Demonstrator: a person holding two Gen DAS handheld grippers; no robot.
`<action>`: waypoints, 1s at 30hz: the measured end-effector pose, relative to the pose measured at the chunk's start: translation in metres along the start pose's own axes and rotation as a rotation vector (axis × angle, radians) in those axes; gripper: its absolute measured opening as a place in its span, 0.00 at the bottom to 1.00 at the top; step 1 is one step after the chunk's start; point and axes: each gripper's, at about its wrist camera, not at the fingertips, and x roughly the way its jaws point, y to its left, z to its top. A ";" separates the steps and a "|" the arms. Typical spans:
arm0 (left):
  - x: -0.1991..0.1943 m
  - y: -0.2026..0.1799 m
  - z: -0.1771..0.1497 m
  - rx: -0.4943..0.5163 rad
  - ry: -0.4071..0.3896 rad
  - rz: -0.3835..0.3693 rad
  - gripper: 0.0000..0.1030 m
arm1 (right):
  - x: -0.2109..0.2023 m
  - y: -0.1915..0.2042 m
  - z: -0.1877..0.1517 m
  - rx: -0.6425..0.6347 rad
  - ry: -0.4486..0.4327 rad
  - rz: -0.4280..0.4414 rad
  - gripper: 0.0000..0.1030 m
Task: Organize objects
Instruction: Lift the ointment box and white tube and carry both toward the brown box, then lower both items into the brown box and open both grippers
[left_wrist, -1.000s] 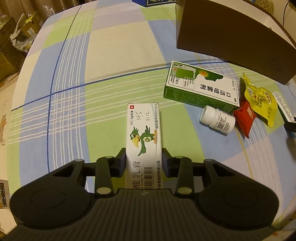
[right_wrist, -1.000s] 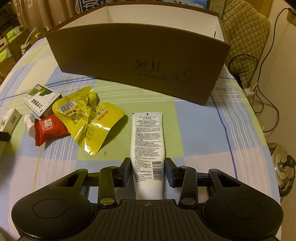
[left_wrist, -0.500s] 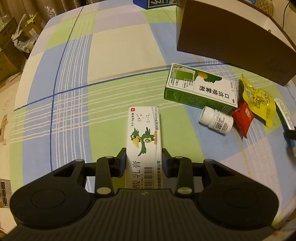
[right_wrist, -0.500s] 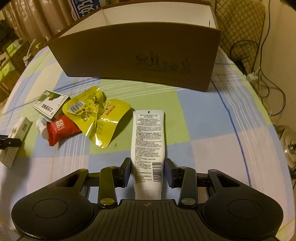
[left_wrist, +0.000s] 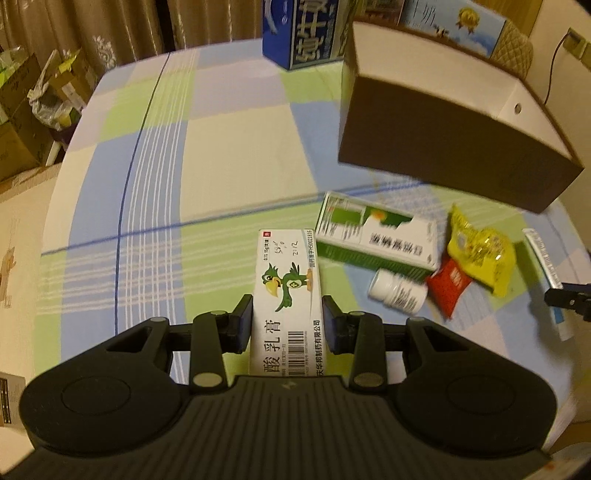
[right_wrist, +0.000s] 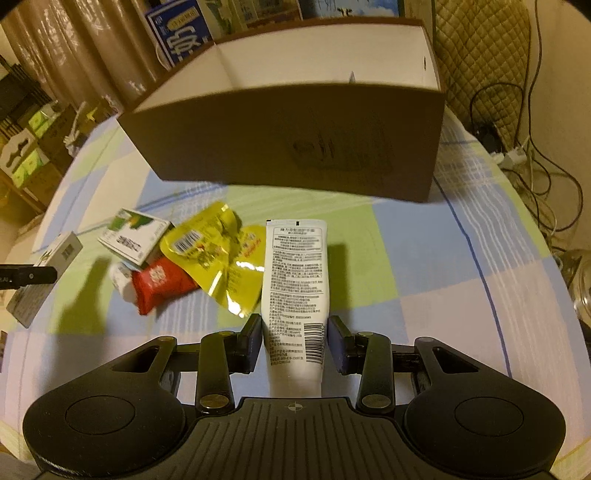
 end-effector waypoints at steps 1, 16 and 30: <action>-0.004 -0.001 0.003 0.000 -0.011 -0.003 0.32 | -0.002 0.001 0.002 -0.002 -0.005 0.004 0.34; -0.044 -0.027 0.053 0.052 -0.168 -0.072 0.32 | -0.035 0.005 0.044 0.023 -0.103 0.091 0.34; -0.031 -0.079 0.135 0.172 -0.282 -0.123 0.32 | -0.050 -0.022 0.126 0.111 -0.230 0.060 0.34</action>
